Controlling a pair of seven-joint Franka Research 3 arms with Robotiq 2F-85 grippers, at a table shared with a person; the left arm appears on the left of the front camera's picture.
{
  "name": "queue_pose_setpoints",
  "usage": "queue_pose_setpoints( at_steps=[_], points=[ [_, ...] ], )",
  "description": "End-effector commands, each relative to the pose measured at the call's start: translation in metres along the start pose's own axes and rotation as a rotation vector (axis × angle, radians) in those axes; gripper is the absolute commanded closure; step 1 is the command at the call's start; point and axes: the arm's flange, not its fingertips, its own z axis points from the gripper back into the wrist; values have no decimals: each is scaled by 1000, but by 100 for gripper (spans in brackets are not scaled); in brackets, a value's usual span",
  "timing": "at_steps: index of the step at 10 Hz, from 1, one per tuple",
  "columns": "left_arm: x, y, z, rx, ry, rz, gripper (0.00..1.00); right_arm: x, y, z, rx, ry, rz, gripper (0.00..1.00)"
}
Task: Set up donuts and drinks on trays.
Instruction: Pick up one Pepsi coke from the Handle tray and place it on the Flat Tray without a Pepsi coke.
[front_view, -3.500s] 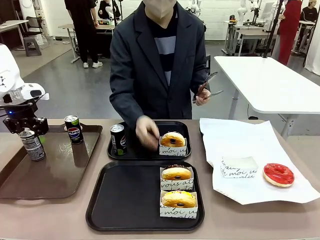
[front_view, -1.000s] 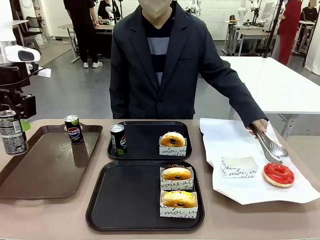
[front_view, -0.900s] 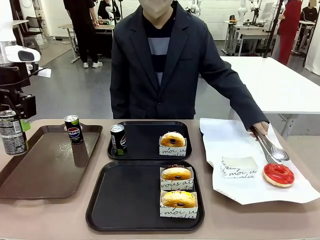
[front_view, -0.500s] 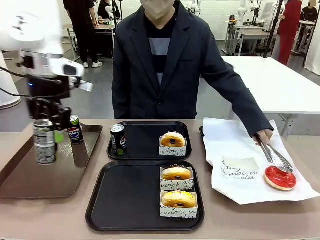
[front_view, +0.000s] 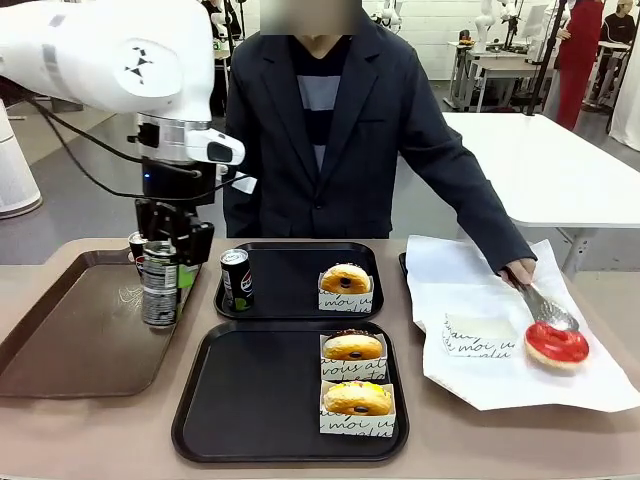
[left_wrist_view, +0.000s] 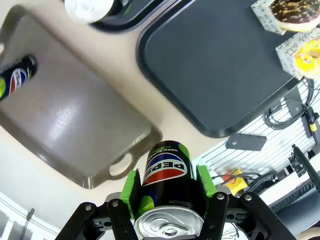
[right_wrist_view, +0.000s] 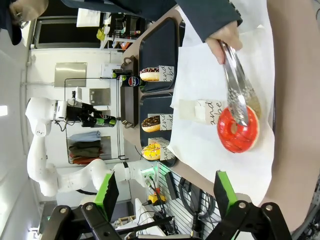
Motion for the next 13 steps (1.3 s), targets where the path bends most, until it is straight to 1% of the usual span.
queue_pose_setpoints(
  at_steps=[1, 2, 4, 7, 8, 9, 11, 12, 13],
  points=[
    [13, -21, 3, -19, -50, -25, 43, -1, 1, 1, 6, 1, 2, 0],
    [17, -27, 4, -21, -72, -41, 43, -1, 1, 1, 6, 1, 2, 0],
    [21, -44, 3, -65, -148, -99, 43, -1, 1, 1, 6, 1, 2, 0],
    [22, -66, -13, -92, -207, -130, 43, -1, 1, 1, 6, 1, 2, 0],
    [21, -66, -18, -88, -210, -145, 43, -1, 1, 1, 6, 1, 2, 0],
    [31, -63, -3, -73, -169, -101, 43, -1, 1, 1, 6, 1, 2, 0],
    [31, -63, -3, -73, -169, -101, 43, -1, 1, 1, 6, 1, 2, 0],
    [32, -65, -13, -72, -176, -110, 43, -1, 1, 1, 6, 1, 2, 0],
    [30, -55, -28, -77, -199, -66, 43, -1, 1, 1, 6, 1, 2, 0]
  ],
)
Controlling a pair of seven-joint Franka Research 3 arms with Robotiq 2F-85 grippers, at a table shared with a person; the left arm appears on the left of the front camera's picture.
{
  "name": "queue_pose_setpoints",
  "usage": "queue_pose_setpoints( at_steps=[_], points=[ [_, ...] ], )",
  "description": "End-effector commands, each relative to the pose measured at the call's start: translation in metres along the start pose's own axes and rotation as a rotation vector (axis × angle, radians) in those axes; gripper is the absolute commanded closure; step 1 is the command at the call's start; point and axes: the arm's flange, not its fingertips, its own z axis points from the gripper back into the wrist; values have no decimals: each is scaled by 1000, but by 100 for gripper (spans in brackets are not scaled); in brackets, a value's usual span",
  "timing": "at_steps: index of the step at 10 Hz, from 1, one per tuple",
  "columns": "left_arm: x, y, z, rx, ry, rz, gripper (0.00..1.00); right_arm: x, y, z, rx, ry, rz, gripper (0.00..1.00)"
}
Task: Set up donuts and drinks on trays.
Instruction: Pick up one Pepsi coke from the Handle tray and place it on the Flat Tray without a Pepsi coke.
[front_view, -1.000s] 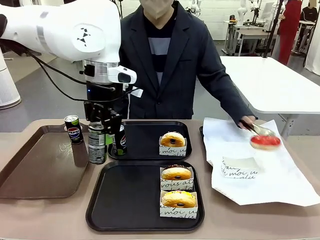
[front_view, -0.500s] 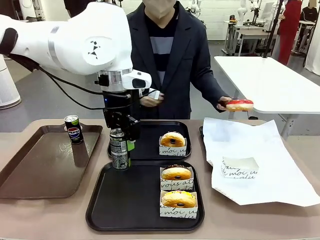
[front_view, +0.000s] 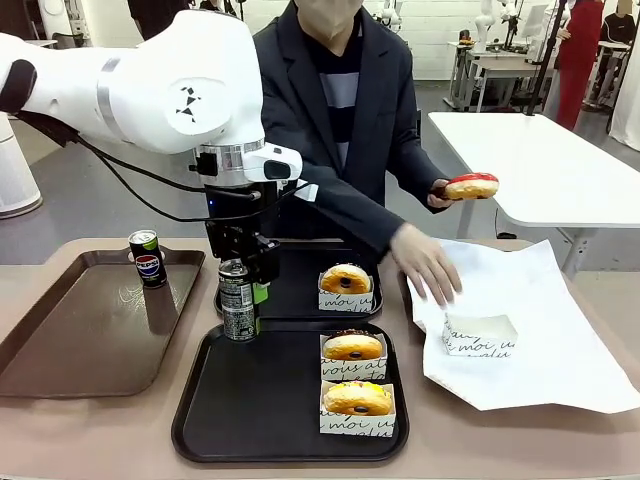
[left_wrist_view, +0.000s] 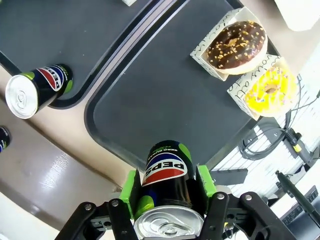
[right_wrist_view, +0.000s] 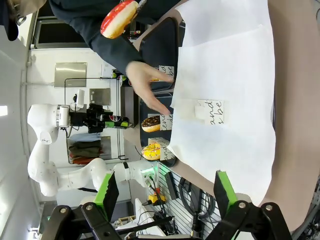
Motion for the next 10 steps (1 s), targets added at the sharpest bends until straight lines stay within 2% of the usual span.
queue_pose_setpoints(
  at_steps=[1, 3, 7, 10],
  points=[
    [-6, 11, -14, 2, -57, 51, 43, -1, 1, 1, 6, 1, 2, 0],
    [-7, 8, -28, 63, -110, 25, 43, -1, 1, 1, 6, 1, 2, 0],
    [-4, 0, -66, 147, -104, 3, 43, -1, 1, 1, 6, 1, 2, 0],
    [-1, -2, -84, 160, -92, -14, 43, -1, 1, 1, 6, 1, 2, 0]
  ],
)
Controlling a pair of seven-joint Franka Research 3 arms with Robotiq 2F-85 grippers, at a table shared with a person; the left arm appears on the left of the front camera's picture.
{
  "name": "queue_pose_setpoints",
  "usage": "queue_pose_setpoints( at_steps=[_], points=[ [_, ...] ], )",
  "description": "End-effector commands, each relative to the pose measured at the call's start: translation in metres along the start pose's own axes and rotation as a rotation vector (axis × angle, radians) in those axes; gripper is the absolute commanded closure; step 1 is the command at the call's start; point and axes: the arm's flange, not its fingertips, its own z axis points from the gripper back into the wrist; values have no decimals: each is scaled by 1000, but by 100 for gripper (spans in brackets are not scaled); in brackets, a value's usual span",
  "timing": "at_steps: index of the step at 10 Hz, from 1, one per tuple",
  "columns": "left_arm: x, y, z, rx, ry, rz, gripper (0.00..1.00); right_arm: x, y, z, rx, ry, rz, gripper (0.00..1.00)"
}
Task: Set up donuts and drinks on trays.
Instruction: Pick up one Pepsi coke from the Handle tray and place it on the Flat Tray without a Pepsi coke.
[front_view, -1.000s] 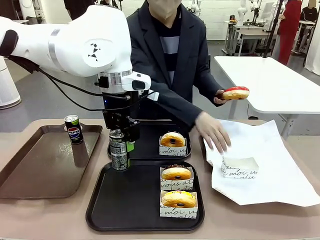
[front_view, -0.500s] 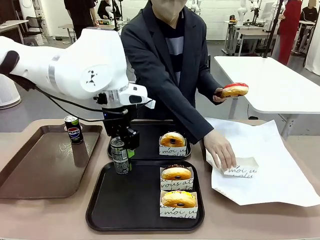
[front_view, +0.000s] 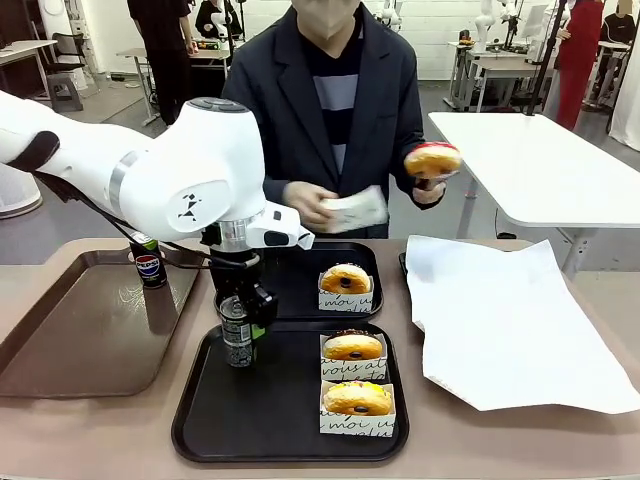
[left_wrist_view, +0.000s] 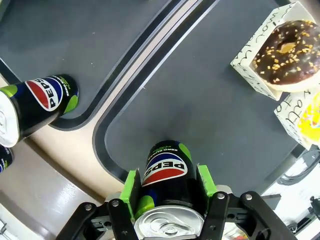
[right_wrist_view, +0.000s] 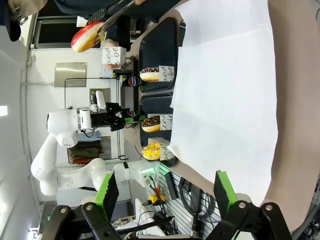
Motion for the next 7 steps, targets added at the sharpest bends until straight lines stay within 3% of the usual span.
queue_pose_setpoints(
  at_steps=[1, 5, 6, 7],
  points=[
    [3, -5, -9, 24, -18, 19, 43, -1, 1, 1, 6, 1, 2, 0],
    [1, -4, -19, 5, -19, 6, 43, -1, 1, 1, 6, 1, 2, 0],
    [0, -6, -18, -1, -26, 5, 23, -1, 1, 1, 6, 1, 2, 0],
    [0, -6, -13, -6, -36, 9, 23, -1, 1, 1, 6, 1, 2, 0]
  ],
)
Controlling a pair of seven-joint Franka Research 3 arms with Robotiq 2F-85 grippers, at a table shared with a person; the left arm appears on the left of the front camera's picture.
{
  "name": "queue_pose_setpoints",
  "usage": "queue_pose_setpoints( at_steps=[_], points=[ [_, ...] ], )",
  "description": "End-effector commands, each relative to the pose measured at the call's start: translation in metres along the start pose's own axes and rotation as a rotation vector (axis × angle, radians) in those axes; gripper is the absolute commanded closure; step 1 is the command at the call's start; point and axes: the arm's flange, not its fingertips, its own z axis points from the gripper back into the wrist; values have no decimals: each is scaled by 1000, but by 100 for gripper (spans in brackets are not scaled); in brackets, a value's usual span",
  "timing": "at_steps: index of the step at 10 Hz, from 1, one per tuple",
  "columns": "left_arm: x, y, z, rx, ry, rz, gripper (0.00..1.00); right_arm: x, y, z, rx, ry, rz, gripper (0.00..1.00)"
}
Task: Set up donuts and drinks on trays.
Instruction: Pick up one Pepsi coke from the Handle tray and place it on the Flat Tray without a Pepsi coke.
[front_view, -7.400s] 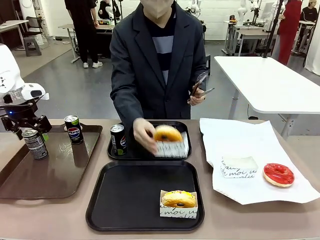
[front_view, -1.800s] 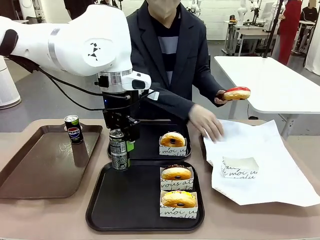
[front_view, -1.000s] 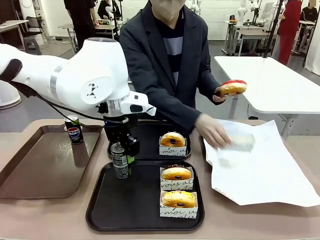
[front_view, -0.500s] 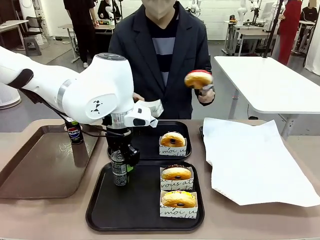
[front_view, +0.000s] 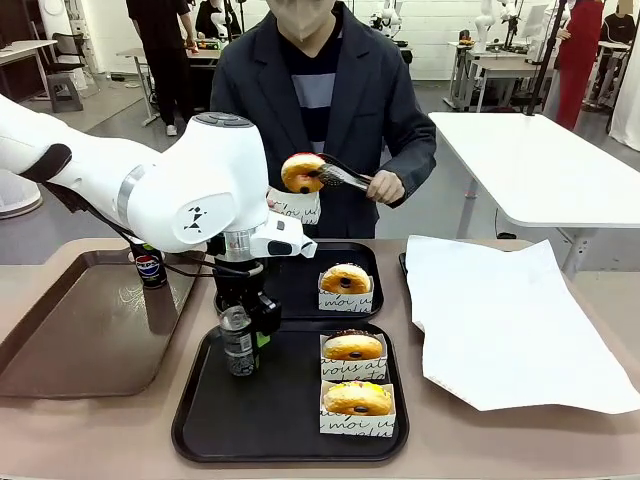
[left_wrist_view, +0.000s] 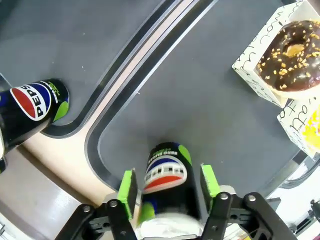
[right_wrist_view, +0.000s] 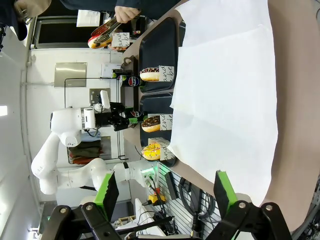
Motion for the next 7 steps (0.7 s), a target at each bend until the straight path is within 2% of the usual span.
queue_pose_setpoints(
  at_steps=[1, 2, 3, 7],
  points=[
    [-4, -4, 9, -1, -48, 10, 3, -1, 1, 1, 6, 1, 2, 0],
    [-4, -1, 21, 13, -68, 16, 21, -1, 1, 1, 6, 1, 2, 0],
    [-6, 4, 38, 12, -92, 30, 0, -1, 1, 1, 6, 1, 2, 0],
    [-49, 18, 94, 69, -141, 121, 0, -1, 1, 1, 6, 1, 2, 0]
  ],
)
